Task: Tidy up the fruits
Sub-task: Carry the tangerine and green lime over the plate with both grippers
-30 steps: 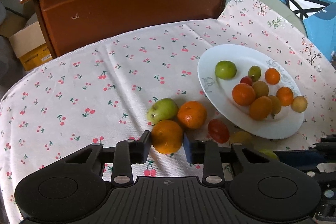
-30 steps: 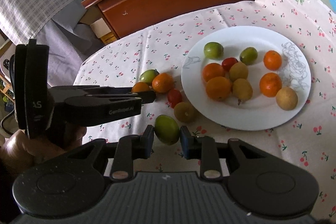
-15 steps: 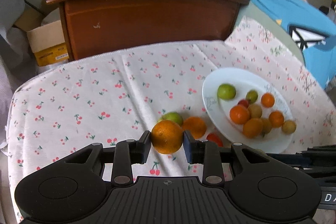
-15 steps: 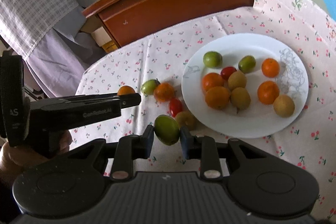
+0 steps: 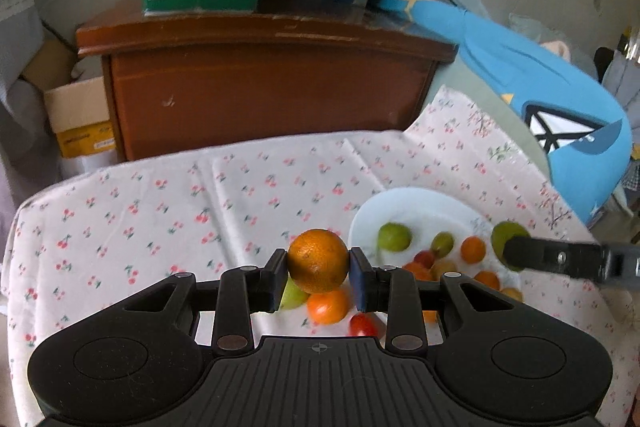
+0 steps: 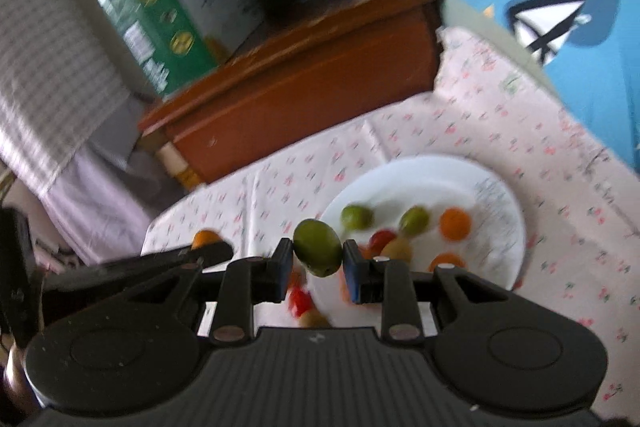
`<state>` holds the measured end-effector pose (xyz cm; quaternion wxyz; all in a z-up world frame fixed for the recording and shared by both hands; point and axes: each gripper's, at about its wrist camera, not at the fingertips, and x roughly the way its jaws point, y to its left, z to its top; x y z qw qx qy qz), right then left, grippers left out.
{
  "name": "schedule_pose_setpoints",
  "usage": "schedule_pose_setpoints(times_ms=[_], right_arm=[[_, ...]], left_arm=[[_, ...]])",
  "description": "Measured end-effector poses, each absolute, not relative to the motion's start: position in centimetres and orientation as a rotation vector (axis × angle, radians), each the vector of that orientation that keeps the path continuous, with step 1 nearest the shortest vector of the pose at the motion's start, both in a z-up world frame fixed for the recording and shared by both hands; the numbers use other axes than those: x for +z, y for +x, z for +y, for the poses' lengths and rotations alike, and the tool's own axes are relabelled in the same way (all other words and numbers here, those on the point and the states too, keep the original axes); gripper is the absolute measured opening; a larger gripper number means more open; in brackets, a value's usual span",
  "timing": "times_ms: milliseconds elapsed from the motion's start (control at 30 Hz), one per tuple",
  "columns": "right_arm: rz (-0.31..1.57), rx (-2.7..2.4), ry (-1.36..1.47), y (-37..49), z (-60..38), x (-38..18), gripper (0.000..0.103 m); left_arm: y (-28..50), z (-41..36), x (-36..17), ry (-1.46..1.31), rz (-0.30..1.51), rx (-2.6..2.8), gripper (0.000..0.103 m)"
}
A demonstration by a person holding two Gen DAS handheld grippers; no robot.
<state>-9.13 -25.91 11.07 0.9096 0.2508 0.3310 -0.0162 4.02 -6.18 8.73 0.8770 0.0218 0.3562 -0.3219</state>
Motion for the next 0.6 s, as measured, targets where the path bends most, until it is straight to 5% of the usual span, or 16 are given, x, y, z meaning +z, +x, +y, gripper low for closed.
schedule_pose_setpoints(times_ms=[600], right_arm=[[0.660,-0.201,0.604,-8.8,-29.9,11.5,0.027]], left_arm=[[4.3,-11.4,9.3,0.059,0.739,-0.727,0.030]])
